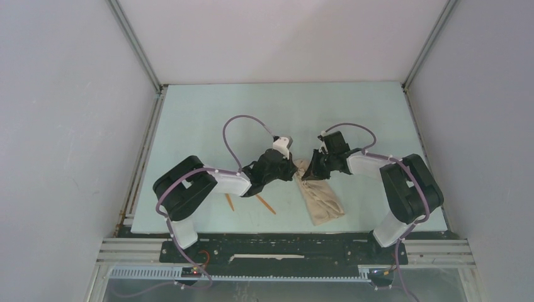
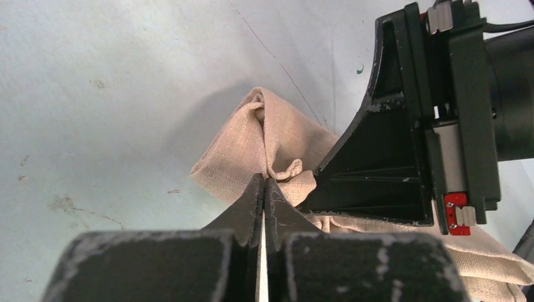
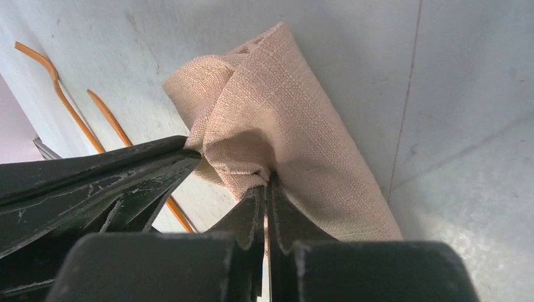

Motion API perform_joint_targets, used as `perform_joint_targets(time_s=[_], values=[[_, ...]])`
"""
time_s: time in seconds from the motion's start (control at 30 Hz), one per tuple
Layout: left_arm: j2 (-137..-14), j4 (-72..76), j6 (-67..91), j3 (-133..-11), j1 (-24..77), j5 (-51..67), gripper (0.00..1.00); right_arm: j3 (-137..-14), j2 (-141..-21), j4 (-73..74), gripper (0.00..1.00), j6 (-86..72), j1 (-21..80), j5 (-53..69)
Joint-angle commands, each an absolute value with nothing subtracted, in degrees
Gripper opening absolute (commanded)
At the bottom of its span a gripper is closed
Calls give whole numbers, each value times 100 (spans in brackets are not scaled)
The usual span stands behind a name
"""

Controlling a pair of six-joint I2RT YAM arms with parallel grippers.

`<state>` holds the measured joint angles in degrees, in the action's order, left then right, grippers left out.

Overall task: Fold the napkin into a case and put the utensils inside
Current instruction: Grasp the top corner of the smaller rectangle folded napkin from the folded napkin.

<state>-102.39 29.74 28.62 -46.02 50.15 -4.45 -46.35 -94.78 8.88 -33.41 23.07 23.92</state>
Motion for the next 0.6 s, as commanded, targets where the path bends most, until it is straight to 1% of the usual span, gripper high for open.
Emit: perform_joint_targets(time_s=[0.0,0.13,0.2,0.27,0.3,0.47,0.57], values=[[-9923,3493,2991,-4548,4988,-318,0,-4535,-9310,426,0,-3612,2482,2384],[-9950,3601,3129,-4456,4979,-246,0,-4435,-9459,-820,0,-3695,2323,3035],[-9973,3627,3185,-4405,4965,-268,0,-4582,-9730,-1022,0,-3714,2168,3621],[-9951,3653,3220,-4343,4951,-309,0,-4552,-9802,-1037,0,-3572,2145,3728],[-9937,3664,3235,-4322,4939,-322,0,-4515,-9766,-1003,2,-3463,2152,3727],[-9975,3729,3268,-4274,4890,-258,0,-4237,-9618,-1264,24,-3327,2076,4013],[-9991,3742,3287,-4256,4875,-214,0,-4127,-9504,-1286,31,-3301,2012,4065]])
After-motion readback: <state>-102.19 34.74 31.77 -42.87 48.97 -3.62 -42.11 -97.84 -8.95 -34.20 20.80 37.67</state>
